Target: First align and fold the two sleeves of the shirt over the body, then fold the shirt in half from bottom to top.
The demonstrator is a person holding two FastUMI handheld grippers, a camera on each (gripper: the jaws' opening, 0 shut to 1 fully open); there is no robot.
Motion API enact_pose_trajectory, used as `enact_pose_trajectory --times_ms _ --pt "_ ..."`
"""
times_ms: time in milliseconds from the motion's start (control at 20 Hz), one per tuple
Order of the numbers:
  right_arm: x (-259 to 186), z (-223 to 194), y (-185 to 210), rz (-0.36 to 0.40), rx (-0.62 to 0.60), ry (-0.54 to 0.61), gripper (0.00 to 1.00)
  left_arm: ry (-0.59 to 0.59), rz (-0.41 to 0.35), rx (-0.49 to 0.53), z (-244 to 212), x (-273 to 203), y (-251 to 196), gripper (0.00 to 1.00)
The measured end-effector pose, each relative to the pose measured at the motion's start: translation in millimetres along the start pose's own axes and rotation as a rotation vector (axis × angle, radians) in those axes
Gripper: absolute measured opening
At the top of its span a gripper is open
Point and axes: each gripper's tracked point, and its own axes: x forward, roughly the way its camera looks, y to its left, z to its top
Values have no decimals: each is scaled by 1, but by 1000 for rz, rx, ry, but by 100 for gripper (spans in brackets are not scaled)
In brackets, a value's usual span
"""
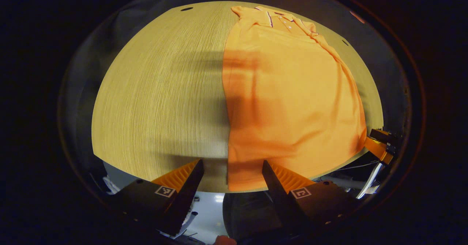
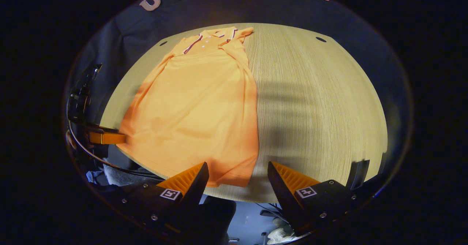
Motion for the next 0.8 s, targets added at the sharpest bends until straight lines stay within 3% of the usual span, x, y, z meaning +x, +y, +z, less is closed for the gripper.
enact_pose_trajectory --times_ms 200,350,450,500,550,650,700,800 --pt "13 -14 9 -4 21 66 98 15 44 78 -6 5 -4 96" --pt "18 -8 5 -85 -12 23 93 -26 45 90 -1 5 -13 96" --pt "17 -11 18 -84 -58 16 90 -49 38 107 -1 7 -21 90" --pt "19 -12 21 -75 -66 19 86 -59 36 123 0 6 -25 77" --pt "17 -13 20 -76 -48 18 66 -72 26 150 1 7 -30 66" --pt "17 -9 20 -39 18 26 35 -92 24 130 3 6 -31 12" --pt "18 -10 25 11 52 44 23 -102 9 136 5 6 -32 5" --pt "16 -6 30 96 135 47 21 -107 -45 125 3 6 -39 5"
